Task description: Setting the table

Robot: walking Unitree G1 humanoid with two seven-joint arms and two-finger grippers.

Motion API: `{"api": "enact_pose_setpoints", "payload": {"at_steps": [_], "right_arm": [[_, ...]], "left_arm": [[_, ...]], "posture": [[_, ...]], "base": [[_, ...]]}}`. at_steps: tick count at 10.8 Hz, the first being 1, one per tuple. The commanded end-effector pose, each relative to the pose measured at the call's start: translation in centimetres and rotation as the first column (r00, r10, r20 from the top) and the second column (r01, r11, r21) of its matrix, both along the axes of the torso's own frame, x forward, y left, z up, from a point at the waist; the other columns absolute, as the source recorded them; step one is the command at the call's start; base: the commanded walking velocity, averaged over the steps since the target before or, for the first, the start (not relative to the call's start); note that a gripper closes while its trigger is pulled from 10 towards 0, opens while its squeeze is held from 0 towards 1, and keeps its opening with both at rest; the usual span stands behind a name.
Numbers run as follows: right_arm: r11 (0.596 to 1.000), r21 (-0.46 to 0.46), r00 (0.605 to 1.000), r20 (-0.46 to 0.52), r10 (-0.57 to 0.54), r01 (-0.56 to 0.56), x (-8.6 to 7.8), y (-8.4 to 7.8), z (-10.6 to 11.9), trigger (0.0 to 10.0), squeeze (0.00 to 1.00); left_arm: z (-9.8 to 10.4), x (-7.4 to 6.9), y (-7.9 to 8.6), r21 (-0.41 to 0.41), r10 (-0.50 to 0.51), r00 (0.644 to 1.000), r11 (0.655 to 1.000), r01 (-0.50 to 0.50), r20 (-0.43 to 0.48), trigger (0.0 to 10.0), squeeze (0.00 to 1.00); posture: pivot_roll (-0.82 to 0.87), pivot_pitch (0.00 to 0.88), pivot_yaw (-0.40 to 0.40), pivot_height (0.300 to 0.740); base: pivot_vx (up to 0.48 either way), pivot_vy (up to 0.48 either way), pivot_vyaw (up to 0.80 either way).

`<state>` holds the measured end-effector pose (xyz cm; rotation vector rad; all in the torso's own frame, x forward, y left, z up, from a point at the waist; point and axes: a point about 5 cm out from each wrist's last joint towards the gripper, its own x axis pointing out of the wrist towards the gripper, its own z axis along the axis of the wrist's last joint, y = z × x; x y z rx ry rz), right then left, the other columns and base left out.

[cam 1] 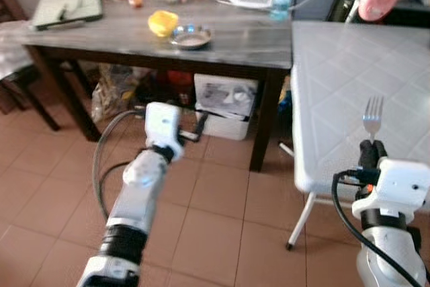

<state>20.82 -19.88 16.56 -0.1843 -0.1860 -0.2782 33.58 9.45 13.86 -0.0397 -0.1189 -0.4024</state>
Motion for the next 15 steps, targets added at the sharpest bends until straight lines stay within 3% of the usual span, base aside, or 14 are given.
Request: {"api": "enact_pose_setpoints", "payload": {"at_steps": [1,6,15], "right_arm": [[1.0,0.0,1.0,0.012,-0.006,0.006,-0.11,-0.11,0.27,10.0,0.0],[1.0,0.002,1.0,0.015,-0.015,0.015,-0.08,-0.19,0.3,10.0,0.0],[1.0,-0.001,0.999,0.015,-0.03,0.03,-0.23,-0.42,0.24,10.0,0.0]], "left_arm": [[-0.01,0.09,0.4,0.008,0.015,1.0,1.0,-0.015,-0.008,10.0,0.0],[-0.18,0.14,0.25,0.015,0.004,1.0,1.0,-0.003,-0.017,10.0,0.0],[-0.37,0.09,-0.17,0.026,-0.012,1.0,1.0,0.012,-0.022,10.0,0.0]], "posture": [[-0.03,0.096,0.033,0.74],[-0.03,0.097,0.036,0.74],[-0.03,0.094,0.038,0.74]], "base": [[0.0,0.0,0.0],[0.0,0.265,0.0],[0.0,0.48,0.0]]}}
